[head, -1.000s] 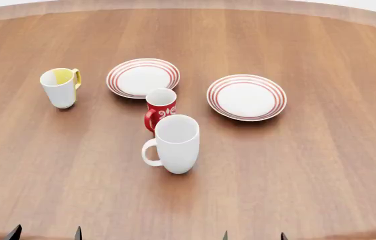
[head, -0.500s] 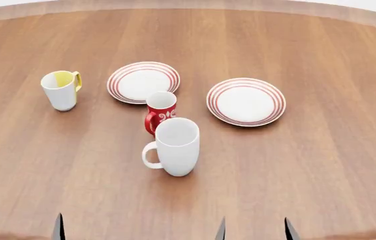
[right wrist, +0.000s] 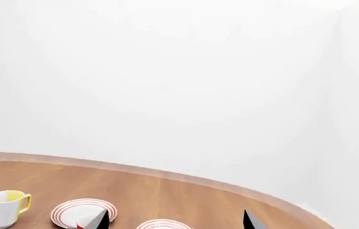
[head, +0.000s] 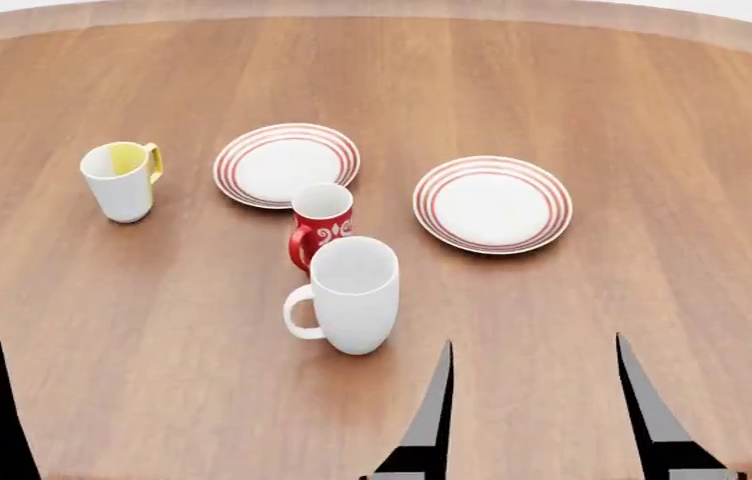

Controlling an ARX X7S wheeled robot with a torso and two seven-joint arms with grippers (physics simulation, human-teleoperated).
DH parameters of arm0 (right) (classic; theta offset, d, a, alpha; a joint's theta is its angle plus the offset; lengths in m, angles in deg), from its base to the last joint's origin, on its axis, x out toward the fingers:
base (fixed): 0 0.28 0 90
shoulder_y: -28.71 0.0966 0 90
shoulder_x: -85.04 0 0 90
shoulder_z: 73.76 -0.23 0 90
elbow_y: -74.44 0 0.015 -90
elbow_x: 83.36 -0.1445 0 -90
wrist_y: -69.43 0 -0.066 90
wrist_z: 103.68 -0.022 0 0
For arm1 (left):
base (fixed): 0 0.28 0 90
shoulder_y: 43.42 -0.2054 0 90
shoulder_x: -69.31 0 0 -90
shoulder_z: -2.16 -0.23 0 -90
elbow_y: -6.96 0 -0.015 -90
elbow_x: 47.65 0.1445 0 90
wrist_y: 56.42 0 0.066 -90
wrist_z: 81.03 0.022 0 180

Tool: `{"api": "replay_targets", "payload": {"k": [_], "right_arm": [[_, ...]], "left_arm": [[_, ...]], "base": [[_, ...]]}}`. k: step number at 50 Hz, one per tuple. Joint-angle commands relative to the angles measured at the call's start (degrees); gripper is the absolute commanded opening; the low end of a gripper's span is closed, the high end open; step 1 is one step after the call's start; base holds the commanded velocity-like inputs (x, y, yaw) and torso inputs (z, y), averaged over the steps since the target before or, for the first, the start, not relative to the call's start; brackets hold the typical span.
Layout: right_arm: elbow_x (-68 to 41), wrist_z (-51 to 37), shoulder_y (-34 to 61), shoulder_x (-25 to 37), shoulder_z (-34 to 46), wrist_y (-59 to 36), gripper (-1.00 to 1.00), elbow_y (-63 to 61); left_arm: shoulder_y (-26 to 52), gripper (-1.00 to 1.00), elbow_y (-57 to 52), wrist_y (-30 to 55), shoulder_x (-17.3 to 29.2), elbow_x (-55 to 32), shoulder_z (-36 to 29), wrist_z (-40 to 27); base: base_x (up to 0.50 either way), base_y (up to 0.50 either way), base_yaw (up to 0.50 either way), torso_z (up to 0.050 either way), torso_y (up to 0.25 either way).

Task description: Put the white mug on the left plate.

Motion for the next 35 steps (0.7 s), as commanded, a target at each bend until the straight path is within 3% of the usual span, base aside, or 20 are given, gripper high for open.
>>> {"api": "replay_targets", "payload": {"k": [1,18,35], "right_arm": [[3.0,1.0,1.2,-0.6,1.2,-5.3,1.00,-5.4],[7.4,7.3,0.9,-5.0,-0.1,-5.9,1.00,-6.2],[7.5,7.5,0.7,-5.3,-0.4,-5.7,1.00,-6.1]], "left_arm": [[0.4,1.00,-5.8,3.6,1.2,-2.4,0.8,-1.7],[-0.5,1.00,-6.3,2.8,2.4,-3.0,-0.7,-2.7],[-0.6,1.00,-5.7,1.9,3.5,-4.0,-1.1,-3.5]], "base": [[0.50,0.00,0.00,0.000,0.000],[0.50,0.00,0.00,0.000,0.000],[0.50,0.00,0.00,0.000,0.000]]}}
